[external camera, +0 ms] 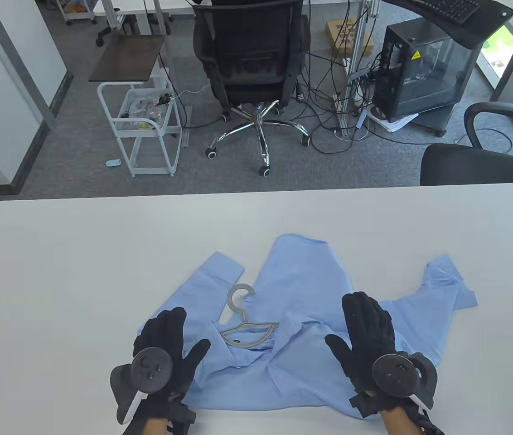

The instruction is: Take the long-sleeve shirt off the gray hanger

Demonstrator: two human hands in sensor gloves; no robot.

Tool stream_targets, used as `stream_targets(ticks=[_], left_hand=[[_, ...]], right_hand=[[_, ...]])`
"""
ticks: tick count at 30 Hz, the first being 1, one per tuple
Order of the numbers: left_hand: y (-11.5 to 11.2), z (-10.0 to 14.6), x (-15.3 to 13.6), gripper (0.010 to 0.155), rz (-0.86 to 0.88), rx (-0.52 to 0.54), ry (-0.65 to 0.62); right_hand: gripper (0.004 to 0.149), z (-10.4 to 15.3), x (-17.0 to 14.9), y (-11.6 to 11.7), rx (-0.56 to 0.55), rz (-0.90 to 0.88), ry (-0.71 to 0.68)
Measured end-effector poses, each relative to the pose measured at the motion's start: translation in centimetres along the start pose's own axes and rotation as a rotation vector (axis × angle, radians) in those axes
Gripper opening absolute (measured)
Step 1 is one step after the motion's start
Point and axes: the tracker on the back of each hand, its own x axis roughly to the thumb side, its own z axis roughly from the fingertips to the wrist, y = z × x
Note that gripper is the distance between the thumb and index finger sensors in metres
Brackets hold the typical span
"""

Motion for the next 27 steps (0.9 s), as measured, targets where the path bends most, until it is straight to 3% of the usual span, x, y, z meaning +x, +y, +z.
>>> stream_targets(ticks=[10, 27], left_hand=[[0.3, 0.2, 0.4, 0.087, 0.064, 0.082, -0.069], [-0.8, 0.5, 1.3, 0.088, 0.098, 0.037, -0.195]], right_hand=[[0.08, 0.0, 0.1, -0.2, -0.011, 0.052, -0.012], [0.082, 0.2, 0.0, -0.3, -0.001, 0.04, -0.016]])
